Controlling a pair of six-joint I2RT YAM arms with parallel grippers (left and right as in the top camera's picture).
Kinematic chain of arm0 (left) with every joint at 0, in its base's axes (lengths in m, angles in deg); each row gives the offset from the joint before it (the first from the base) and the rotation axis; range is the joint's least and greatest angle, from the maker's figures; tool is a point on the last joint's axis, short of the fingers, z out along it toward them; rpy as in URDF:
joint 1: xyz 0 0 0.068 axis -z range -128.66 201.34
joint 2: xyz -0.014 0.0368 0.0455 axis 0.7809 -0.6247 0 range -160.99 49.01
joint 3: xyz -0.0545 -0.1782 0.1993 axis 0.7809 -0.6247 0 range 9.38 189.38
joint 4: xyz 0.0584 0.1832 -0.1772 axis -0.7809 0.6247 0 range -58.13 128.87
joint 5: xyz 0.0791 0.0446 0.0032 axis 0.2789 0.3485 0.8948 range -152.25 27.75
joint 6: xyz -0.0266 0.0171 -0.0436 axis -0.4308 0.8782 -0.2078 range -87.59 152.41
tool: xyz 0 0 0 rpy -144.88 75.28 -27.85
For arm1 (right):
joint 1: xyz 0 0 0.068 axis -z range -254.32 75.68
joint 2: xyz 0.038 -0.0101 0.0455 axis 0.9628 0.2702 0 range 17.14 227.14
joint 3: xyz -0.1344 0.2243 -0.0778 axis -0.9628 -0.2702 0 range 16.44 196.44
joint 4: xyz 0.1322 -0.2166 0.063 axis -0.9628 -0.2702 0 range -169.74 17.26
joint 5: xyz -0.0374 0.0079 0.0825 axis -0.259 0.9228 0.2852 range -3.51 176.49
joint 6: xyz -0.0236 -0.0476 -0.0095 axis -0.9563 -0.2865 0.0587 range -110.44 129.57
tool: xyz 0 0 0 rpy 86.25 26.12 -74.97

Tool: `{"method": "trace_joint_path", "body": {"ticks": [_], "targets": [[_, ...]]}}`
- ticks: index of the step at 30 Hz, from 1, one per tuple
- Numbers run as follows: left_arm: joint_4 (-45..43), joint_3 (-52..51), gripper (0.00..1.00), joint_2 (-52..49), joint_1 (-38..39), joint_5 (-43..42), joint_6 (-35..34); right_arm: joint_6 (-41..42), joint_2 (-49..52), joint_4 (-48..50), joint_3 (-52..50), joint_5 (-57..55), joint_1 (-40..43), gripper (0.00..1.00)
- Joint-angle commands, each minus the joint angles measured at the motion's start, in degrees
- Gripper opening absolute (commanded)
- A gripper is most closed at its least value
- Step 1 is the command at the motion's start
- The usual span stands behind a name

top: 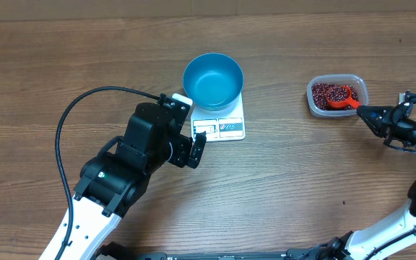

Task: Scoop item into bowl and weigh 150g on scale
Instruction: 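Drag the scoop through the beans to fill it, right gripper, then lift the filled scoop and carry it left over the blue bowl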

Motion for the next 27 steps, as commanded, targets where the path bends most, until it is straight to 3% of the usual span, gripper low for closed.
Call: {"method": "trace_joint_path", "body": {"ticks": [1, 16, 27], "targets": [[0.00, -0.39, 1.00, 0.02, -0.39, 0.44, 0.46, -1.97, 0.48, -0.13, -0.24, 3.50, 0.22, 0.04], [0.00, -0.39, 1.00, 0.04, -0.42, 0.44, 0.46, -10.10, 0.48, -7.98, -0.24, 9.64, 0.17, 0.04], [0.00, -0.39, 1.00, 0.04, -0.39, 0.44, 0.44, -21.00, 0.48, -18.01, -0.22, 13.94, -4.33, 0.04]]}}
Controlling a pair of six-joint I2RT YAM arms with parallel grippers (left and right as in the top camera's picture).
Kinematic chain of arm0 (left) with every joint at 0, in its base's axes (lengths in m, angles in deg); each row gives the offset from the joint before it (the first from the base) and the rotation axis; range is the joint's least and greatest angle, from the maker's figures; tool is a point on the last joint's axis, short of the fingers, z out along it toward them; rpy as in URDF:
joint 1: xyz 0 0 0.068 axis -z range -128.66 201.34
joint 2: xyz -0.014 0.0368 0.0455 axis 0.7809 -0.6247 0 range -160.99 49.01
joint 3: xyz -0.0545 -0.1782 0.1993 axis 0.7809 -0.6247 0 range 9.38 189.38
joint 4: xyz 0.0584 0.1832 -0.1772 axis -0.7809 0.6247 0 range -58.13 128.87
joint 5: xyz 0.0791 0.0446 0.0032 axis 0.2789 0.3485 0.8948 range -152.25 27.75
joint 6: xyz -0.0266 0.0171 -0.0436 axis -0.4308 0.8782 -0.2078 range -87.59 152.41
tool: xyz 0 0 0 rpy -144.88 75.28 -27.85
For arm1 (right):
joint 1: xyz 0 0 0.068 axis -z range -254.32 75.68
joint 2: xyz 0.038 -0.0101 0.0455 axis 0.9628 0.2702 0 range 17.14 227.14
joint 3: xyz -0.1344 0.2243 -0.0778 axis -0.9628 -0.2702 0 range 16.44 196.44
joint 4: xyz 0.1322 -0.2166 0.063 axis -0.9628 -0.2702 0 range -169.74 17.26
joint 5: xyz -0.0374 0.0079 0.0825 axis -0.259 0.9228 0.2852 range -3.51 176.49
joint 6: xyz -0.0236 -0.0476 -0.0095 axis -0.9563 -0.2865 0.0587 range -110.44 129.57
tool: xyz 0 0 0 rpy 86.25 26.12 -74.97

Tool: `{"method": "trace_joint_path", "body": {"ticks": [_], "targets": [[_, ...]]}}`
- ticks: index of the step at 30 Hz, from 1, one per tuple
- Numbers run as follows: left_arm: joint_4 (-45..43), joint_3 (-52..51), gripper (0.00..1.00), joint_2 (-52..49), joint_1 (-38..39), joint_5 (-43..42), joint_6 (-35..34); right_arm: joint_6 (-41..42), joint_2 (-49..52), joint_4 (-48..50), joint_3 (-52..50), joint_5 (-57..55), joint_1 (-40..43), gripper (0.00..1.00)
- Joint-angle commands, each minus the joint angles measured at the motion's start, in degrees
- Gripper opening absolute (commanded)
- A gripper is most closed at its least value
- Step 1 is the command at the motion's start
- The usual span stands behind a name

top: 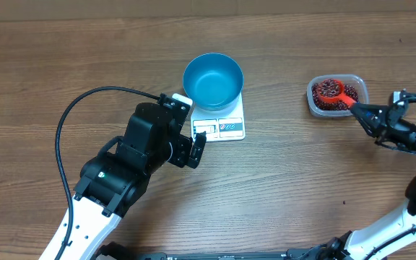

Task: Scoop item into bowl and weigh 150g on scale
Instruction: 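Lift the filled scoop and carry it left over the blue bowl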

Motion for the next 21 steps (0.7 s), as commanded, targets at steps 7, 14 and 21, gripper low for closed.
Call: {"method": "trace_joint_path", "body": {"ticks": [7, 14, 21], "targets": [[0.00, -0.39, 0.99, 0.02, -0.39, 0.44, 0.46, -11.19, 0.48, -6.60, -0.17, 5.07, -7.89, 0.04], [0.00, -0.39, 1.00, 0.02, -0.42, 0.44, 0.44, -12.22, 0.48, -6.32, -0.17, 7.37, -15.02, 0.04], [0.00, -0.39, 1.00, 0.02, -0.39, 0.44, 0.44, -12.20, 0.48, -5.03, -0.17, 9.70, -21.27, 0.04]]}}
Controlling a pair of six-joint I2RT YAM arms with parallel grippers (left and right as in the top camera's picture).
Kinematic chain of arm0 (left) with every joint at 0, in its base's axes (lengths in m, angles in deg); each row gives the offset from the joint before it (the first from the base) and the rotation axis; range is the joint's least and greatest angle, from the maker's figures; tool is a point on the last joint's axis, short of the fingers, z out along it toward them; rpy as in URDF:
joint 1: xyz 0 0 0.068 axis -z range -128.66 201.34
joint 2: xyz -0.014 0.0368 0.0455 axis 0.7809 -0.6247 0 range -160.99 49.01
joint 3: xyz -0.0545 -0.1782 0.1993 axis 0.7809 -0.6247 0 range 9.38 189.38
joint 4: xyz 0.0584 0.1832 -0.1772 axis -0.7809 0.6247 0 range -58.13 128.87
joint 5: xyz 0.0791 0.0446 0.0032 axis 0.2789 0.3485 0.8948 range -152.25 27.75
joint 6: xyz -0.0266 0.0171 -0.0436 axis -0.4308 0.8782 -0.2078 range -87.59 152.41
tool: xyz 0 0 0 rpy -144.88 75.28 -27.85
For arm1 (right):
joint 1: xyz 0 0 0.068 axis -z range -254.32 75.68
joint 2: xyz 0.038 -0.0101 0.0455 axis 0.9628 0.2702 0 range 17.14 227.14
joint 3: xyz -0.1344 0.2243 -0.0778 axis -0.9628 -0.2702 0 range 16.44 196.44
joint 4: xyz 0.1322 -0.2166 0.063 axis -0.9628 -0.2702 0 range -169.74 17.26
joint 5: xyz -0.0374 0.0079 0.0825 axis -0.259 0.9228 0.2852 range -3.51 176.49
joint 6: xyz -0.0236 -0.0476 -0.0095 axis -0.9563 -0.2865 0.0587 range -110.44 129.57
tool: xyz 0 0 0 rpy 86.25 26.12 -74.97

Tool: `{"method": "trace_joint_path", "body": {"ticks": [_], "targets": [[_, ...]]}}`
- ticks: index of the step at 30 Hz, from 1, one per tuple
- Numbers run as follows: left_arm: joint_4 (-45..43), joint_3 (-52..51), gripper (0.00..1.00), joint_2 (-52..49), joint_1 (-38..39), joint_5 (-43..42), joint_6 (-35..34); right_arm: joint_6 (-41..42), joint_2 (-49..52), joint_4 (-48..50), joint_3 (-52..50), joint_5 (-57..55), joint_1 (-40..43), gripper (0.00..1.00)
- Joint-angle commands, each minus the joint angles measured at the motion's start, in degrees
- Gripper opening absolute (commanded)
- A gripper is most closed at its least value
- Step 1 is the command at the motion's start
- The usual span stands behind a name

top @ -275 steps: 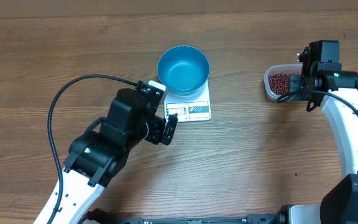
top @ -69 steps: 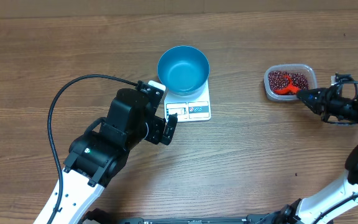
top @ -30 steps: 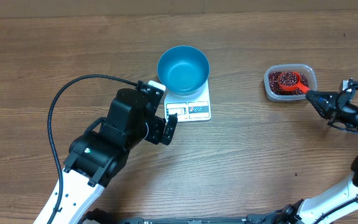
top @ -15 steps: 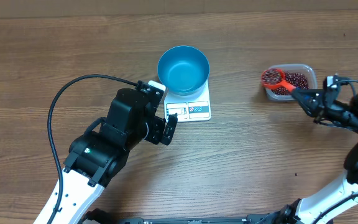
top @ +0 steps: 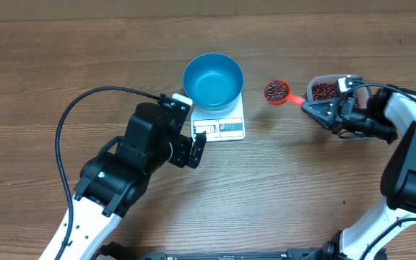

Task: Scoop item into bowl and weigh 150g on scale
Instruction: 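Lift the filled scoop and carry it left over the blue bowl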

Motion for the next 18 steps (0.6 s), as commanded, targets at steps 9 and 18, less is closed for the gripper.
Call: {"method": "trace_joint_path", "body": {"ticks": [9, 18], "targets": [[0.00, -0.39, 1.00, 0.02, -0.39, 0.44, 0.44, -1.66, 0.48, 1.49, 0.72, 5.16, -6.75, 0.04], [0.00, -0.39, 1.00, 0.02, -0.39, 0.44, 0.44, -1.62, 0.48, 2.01, 3.17, 5.14, -10.19, 0.04]]}}
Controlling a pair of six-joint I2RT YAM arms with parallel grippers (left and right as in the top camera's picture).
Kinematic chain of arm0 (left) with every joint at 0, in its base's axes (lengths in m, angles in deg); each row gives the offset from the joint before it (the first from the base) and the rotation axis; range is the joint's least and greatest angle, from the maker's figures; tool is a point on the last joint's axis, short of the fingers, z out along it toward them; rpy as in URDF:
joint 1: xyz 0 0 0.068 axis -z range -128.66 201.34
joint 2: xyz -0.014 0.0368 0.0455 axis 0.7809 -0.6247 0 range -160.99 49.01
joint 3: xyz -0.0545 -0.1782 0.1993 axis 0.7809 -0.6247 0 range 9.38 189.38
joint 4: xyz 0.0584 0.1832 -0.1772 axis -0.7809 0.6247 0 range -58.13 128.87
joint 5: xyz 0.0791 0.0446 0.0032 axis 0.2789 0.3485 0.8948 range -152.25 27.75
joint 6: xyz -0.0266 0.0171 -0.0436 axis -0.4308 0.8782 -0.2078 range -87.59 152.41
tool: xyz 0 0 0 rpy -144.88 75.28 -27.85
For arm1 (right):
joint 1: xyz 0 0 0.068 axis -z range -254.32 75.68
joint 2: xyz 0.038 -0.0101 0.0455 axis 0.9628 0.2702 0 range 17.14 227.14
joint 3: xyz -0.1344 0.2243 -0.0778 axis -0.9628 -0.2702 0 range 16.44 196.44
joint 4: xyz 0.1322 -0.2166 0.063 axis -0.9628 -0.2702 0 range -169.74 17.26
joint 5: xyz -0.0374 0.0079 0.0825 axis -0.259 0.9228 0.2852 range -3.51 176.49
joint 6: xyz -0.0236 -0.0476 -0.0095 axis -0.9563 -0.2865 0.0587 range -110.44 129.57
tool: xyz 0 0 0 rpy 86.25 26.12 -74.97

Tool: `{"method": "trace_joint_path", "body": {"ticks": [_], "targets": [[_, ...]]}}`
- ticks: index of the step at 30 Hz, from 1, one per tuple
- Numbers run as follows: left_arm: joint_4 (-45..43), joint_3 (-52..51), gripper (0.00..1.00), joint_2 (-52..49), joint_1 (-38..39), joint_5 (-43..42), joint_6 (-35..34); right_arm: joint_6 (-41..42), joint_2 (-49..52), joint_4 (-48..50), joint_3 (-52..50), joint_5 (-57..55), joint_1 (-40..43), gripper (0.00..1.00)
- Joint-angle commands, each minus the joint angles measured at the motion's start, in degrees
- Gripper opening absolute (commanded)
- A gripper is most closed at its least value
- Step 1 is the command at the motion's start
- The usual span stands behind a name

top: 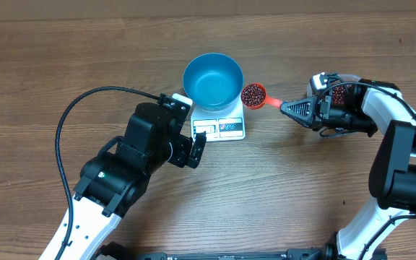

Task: Scoop item into bowl and weigh 150g on scale
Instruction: 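Lift the filled scoop and carry it left over the blue bowl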

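A blue bowl (213,80) stands on a white scale (222,124) at the table's middle; the bowl looks bare inside. My right gripper (286,108) is shut on the handle of an orange scoop (254,95) heaped with dark red beans, its cup just right of the bowl's rim. The clear tub of beans (341,92) sits behind the right wrist, mostly hidden by it. My left gripper (198,148) rests low at the scale's front left corner, its fingers a little apart and holding nothing.
A black cable (85,108) loops from the left arm across the left of the wooden table (302,188). The right arm's white links (403,166) run down the right edge.
My right gripper has moved further left with the full scoop, from midway between tub and scale to beside the bowl's right rim. The left arm is unchanged.
The scoop lay in the bean tub with my right gripper at its handle. Then it sat deeper among the beans. Later it hung filled, left of the tub, and now it is beside the bowl. The left arm stayed at the scale throughout.
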Motion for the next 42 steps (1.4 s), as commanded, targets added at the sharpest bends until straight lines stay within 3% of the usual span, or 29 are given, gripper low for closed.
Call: {"method": "trace_joint_path", "body": {"ticks": [1, 13, 25, 42], "targets": [[-0.02, -0.39, 1.00, 0.02, -0.42, 0.44, 0.44, -1.27, 0.48, 0.13, 2.38, 3.56, -1.84, 0.04], [-0.02, -0.39, 1.00, 0.02, -0.39, 0.44, 0.44, -0.98, 0.48, 3.41, 3.50, 3.56, -4.28, 0.04], [-0.02, -0.39, 1.00, 0.02, -0.39, 0.44, 0.46, 16.61, 0.48, 18.93, 3.50, 3.56, -4.33, 0.04], [-0.02, -0.39, 1.00, 0.02, -0.39, 0.44, 0.46, 25.51, 0.48, 32.37, 3.50, 2.78, -4.72, 0.04]]}}
